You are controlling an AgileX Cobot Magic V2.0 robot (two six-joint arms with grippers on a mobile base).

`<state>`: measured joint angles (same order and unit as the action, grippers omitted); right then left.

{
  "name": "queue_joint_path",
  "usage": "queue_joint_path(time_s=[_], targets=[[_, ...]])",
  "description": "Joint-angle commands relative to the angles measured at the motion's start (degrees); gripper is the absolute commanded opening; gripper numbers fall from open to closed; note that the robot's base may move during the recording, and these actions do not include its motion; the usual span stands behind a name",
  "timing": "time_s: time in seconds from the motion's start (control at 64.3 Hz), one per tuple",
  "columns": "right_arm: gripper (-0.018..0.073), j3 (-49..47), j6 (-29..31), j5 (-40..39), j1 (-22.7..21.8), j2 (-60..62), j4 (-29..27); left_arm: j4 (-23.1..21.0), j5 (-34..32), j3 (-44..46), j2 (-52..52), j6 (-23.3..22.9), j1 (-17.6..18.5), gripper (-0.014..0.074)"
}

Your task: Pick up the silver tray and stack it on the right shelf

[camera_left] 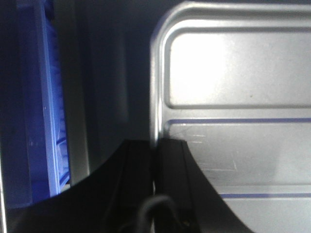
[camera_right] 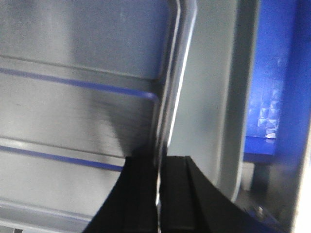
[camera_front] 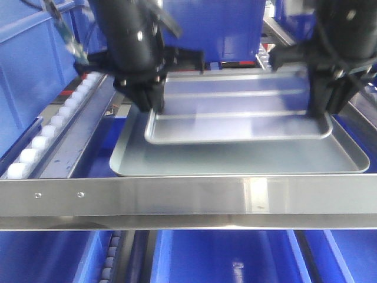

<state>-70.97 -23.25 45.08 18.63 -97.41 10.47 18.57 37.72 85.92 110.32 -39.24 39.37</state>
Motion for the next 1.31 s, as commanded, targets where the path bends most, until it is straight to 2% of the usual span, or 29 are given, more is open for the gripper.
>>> queue_joint_path(time_s=[0.0, 0.218, 0.326, 0.435, 0.544, 0.637, 0.684, 0.808, 0.886, 1.104, 1.166, 1.29], targets=[[0.0057, -2.17, 1.46, -3.69, -0.49, 1.41, 1.46, 1.15, -2.34, 1.79, -2.09, 0.76, -0.82, -0.0101], [0.0061, -2.73, 1.46, -4.12, -0.49, 1.3, 1.46, 0.83, -4.04, 1.79, -1.82, 1.81, -1.73, -0.0099], [0.0071, -2.78, 1.46, -3.92, -0.49, 1.35, 1.46, -1.74, -4.44, 1.79, -1.82, 1.9, -2.08, -0.0097], [0.0196, -2.78, 1.46, -3.2, -0.49, 1.4, 1.46, -2.71, -4.58, 1.79, -1.82, 1.9, -2.08, -0.0096], [0.0413, -2.78, 1.46, -2.78, -0.49, 1.51, 1.46, -3.5, -4.7, 1.79, -1.82, 1.9, -2.08, -0.0083], [0.0568, -2.78, 1.46, -2.35, -0.49, 1.51, 1.46, -4.56, -4.7, 1.79, -1.82, 1.9, -2.16, 0.0031], [0.0599, -2.78, 1.46, -2.14, -0.49, 1.51, 1.46, -4.66, -4.7, 1.79, -1.82, 1.9, -2.16, 0.0117], [0.0604, -2.78, 1.46, -1.85, -0.49, 1.51, 1.46, -4.8, -4.6, 1.79, -1.82, 1.9, -2.16, 0.0384], [0.0604, -2.78, 1.46, -1.88, -0.49, 1.62, 1.46, -4.8, -3.92, 1.79, -1.82, 1.9, -2.16, 0.0463], [0.0579, -2.78, 1.46, -1.88, -0.49, 4.21, 1.46, -4.8, 1.36, 2.45, -3.09, 1.9, -2.16, 0.0476], [0.0529, -2.78, 1.46, -1.88, -0.49, 5.85, 1.46, -4.8, 3.36, 2.95, -4.25, 2.71, -2.05, 0.0471], [0.0369, -2.78, 1.46, -1.12, -0.49, 10.8, 1.46, -4.8, 7.51, 3.05, -8.47, 8.39, -1.39, 0.0407]])
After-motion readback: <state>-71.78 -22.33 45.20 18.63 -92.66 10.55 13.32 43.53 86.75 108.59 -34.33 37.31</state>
